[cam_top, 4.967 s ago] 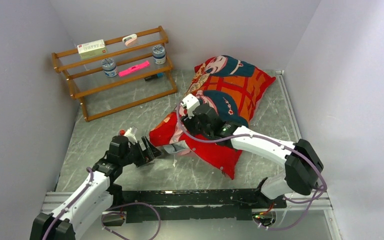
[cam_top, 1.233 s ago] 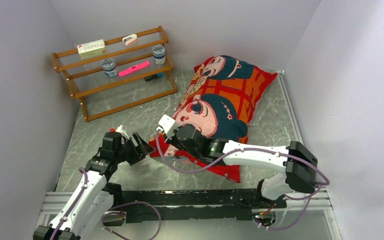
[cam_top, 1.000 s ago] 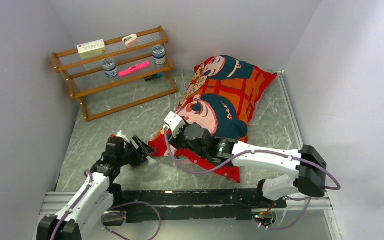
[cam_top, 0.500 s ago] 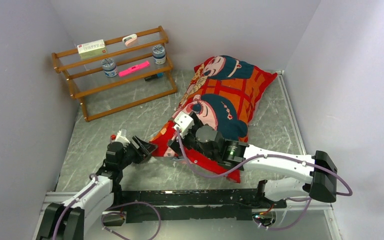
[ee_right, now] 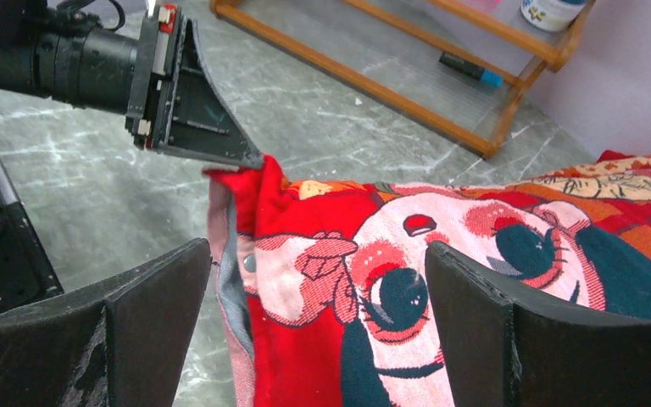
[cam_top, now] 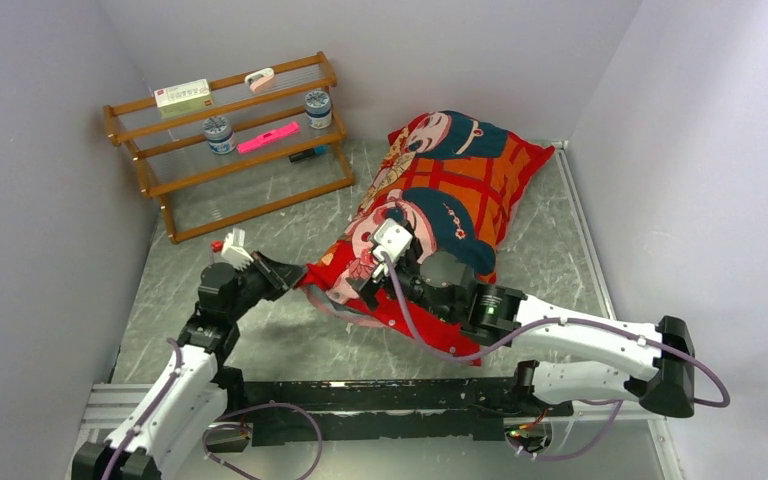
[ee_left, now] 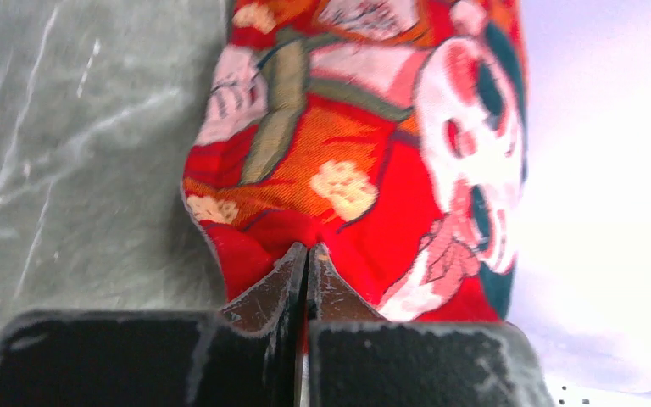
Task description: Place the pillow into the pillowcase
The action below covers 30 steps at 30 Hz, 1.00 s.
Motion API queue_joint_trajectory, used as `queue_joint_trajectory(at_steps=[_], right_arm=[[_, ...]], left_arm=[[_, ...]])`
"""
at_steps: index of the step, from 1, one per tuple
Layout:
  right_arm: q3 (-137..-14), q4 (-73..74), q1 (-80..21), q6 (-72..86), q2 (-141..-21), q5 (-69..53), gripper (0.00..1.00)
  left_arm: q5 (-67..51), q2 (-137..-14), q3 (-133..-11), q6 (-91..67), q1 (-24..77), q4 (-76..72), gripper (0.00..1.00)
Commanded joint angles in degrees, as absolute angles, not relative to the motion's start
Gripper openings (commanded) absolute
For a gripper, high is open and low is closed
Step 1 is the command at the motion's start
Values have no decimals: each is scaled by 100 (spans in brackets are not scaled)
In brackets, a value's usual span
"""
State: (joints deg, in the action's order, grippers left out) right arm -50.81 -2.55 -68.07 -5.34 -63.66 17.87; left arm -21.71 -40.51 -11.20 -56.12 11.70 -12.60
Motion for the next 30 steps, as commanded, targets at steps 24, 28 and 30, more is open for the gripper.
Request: queue_joint_trajectory(at_steps=[24,28,30], right_arm=[[-4921,-1112,-8770,-3443,-8654,4391,100],[-5021,-1189,-8868,-3621,-9181,5067,100],[-5004,-1357,-8867,-3785,-9350,5301,100]], left_arm=[[-2186,-4091,-2841,-5468,1167,139,5],[-2125,-4162,-2929,-5495,1163,183,5],[-2119,-4213,-2996,-5494,1169,229,5]])
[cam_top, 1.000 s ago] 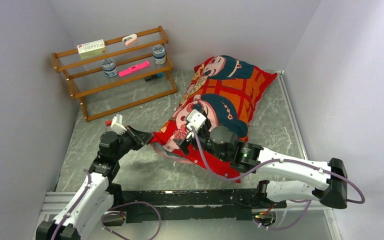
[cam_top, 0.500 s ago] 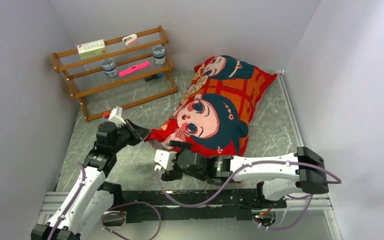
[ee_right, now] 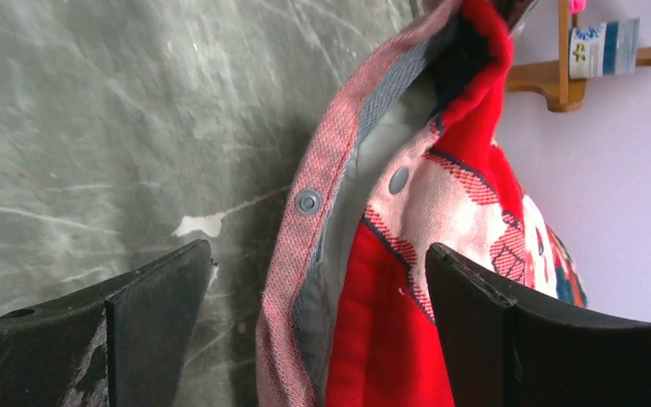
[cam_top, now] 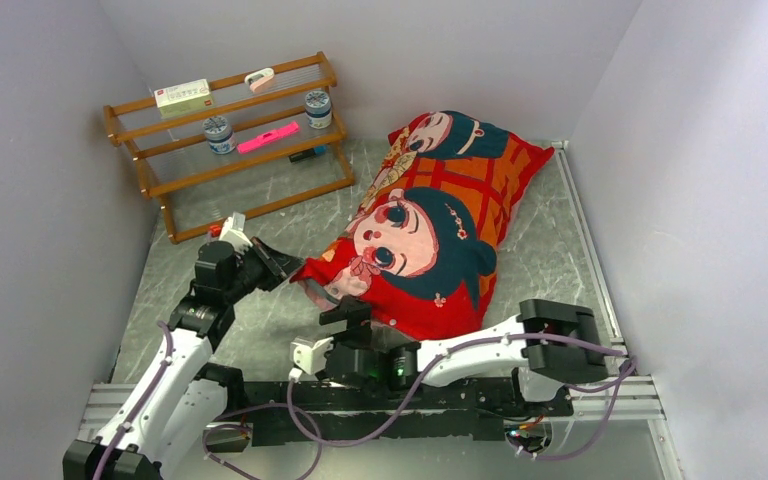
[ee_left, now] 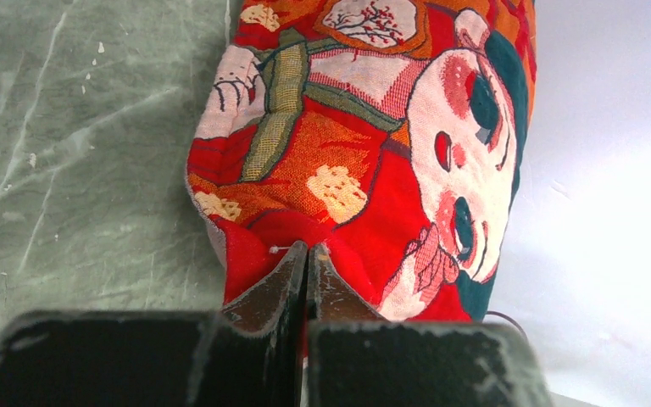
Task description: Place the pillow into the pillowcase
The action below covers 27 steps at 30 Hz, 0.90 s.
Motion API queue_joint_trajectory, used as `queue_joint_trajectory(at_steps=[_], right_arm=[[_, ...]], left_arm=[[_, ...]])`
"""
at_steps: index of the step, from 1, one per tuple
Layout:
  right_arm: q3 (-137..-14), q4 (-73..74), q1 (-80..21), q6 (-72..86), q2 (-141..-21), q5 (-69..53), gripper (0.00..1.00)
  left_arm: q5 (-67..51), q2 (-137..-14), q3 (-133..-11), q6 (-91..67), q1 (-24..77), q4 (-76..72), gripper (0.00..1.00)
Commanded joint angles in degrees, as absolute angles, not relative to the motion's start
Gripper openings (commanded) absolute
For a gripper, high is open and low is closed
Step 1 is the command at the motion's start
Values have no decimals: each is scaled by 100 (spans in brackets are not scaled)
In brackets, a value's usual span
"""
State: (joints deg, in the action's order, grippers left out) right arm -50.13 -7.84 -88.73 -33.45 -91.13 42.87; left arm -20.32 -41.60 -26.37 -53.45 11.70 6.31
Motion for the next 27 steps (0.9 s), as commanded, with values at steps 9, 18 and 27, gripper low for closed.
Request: queue_joint_trajectory(at_steps=[9,18,27], right_arm=[[-4995,-2141,-8729,-4131,-9616,5758,32],[-5157,-2072,-8449,-3025,-9148,5276,0],[-4852,-2208,-7885,-2120,-8445,4478,0]], left_arm=[[-2027,-4365,-3427,-5322,1162,584,5],[-1912,-4928,-4626,-4899,1152,1256,26],[-536,-4310,-5412,-3820,1151,3642,56]])
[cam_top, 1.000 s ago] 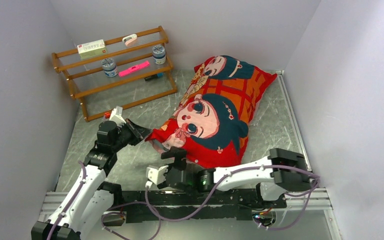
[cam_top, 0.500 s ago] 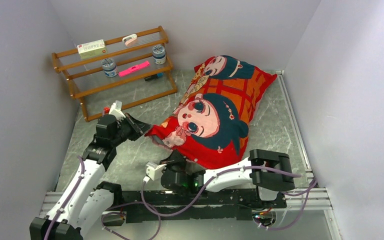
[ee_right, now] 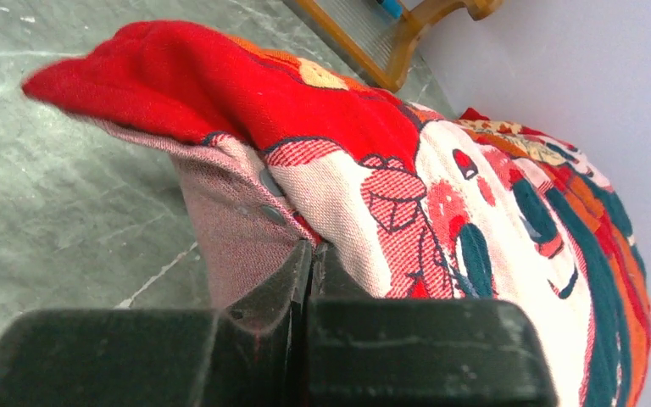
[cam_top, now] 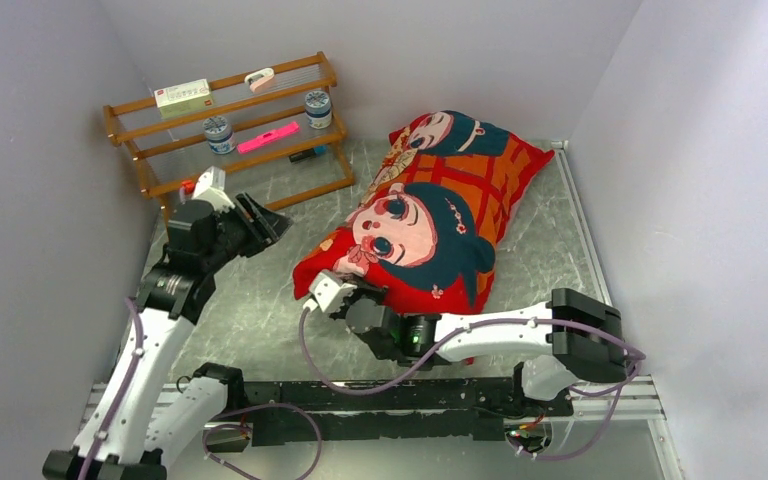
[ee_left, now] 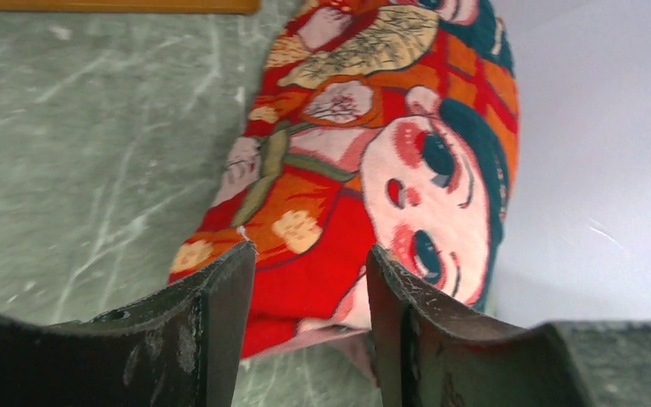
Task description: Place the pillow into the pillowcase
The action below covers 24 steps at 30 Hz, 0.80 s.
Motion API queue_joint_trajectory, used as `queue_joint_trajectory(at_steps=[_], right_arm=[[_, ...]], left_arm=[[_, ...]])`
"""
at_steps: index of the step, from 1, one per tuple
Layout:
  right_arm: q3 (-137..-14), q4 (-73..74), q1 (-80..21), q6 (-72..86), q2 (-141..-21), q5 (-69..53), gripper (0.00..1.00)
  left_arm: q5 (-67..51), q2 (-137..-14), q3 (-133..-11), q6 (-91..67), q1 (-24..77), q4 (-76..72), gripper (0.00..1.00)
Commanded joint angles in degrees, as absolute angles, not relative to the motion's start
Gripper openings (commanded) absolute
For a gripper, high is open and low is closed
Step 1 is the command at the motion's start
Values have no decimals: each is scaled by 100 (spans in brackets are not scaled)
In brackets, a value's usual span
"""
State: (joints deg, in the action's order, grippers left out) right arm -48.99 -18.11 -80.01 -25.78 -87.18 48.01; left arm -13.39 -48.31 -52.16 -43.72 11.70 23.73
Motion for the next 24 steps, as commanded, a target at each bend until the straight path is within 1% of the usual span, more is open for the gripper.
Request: queue_joint_trajectory(at_steps=[1,2,4,7,9,17,20,24], right_arm=[[-4852,-2225,-7881,-2115,-8434,4447,0],[-4864,-2224,-7876,-2090,-8415,4414,0],[-4876,-2254,-7838,-2005,-8374,4340,0],[-4933,-2258,-7751,-1834,-8342,4189,0],[-5008,-2167,-7673,-1621,-8328,4108,0],[-5091,-2025,-7631,-1195,-8227,3928,0],[-5057,-2055,-7628,-1148,-8214,3946,0],[-4977,-2171,-7628,-1122,-8167,3843,0]], left_arm=[[-523,-4127,-5327,-3899,1171,3815,57],[-585,-4052,-5238,-3959,1230,3968,57],[-1174,-3900,-4826,-4168,1258,3862,56],[-2400,-3654,-4012,-4795,1258,3026,52],[-2857,-3689,-3767,-5144,1258,2722,51],[-3186,-3704,-3502,-5986,1300,2648,54],[-3225,-3722,-3171,-6703,1301,2601,56],[-3032,-3700,-2791,-7807,1301,2481,55]])
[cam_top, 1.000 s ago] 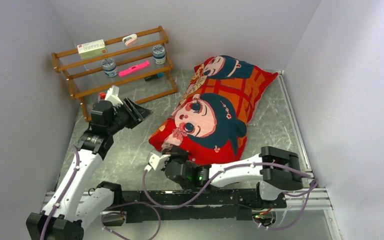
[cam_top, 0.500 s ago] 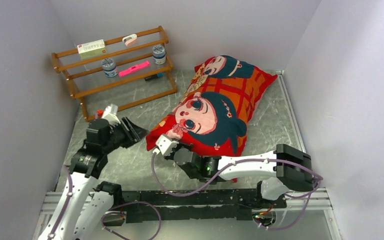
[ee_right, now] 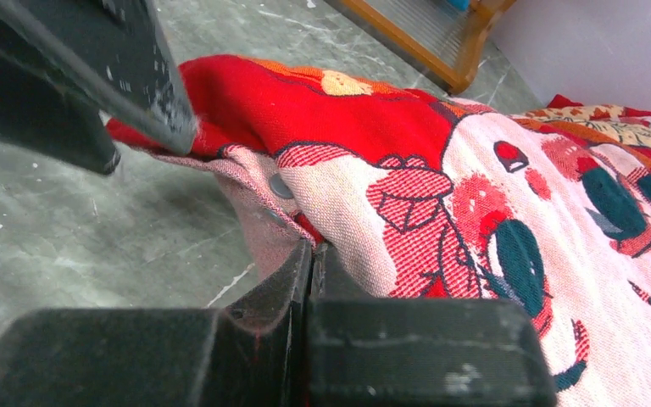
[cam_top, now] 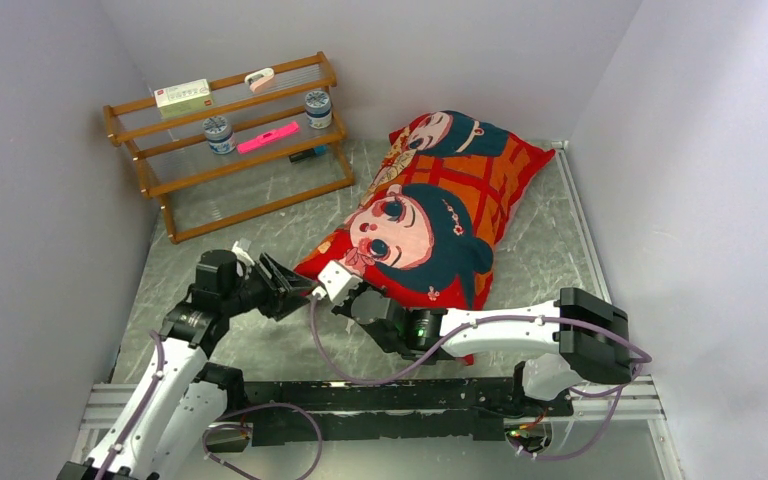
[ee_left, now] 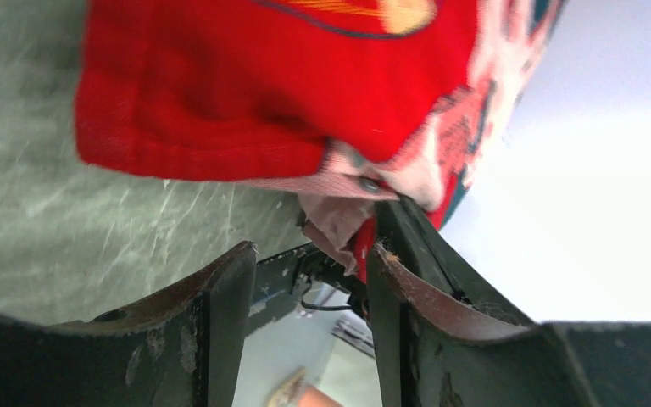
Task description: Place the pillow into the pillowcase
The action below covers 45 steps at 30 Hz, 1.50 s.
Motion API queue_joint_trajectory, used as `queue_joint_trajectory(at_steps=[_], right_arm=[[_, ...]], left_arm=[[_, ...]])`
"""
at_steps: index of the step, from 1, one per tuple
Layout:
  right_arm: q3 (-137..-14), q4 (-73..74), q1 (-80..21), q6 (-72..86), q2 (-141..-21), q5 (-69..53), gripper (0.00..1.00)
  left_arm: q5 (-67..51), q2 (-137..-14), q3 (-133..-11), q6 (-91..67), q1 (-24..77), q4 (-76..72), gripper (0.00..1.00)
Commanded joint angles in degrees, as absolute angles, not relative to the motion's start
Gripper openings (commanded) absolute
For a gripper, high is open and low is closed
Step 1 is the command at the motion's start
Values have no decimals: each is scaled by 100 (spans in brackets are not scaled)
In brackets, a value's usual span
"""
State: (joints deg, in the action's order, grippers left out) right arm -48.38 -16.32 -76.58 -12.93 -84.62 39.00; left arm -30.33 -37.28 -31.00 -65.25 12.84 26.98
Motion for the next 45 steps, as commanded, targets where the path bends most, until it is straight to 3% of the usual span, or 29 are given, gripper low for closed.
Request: queue_joint_trajectory(at_steps=[1,9,15,32,45], right_arm=[[-4974,-2160,-7636,-1080,-8160,3863,0],[-4910,-2156,-7635,-954,-8114,3829,0],[-4952,-2145,-7637,-930,-8159,3712,0],[-4904,-2150,-7638,-846,-8115,3706,0],[-4884,-2171,-7633,-635,-8104,3789,0]], left_arm=[[-2981,-3676,-2720,-8047,1301,2395,55],[-2620,-3656,-2432,-8961,1301,1916,51],[-2582,-3471,-1515,-9927,1326,364,47],[-2039,-3200,-1664,-10299,1681,230,42],[-1305,-3541,-1837,-10378,2736,307,37]])
